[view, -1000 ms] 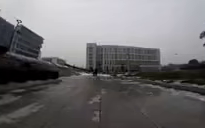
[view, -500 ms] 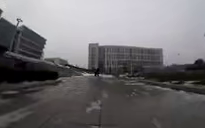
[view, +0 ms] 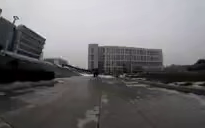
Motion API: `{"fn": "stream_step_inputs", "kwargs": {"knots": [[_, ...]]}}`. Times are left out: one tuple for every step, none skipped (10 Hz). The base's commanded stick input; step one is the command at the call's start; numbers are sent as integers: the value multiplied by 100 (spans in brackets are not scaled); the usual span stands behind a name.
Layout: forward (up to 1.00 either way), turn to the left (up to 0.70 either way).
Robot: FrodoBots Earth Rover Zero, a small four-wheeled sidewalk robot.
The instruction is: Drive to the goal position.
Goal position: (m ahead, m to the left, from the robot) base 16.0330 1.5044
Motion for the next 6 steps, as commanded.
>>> {"fn": "stream_step_inputs", "kwargs": {"knots": [[100,0],[100,4],[100,19],[100,27],[100,27],[100,27]]}}
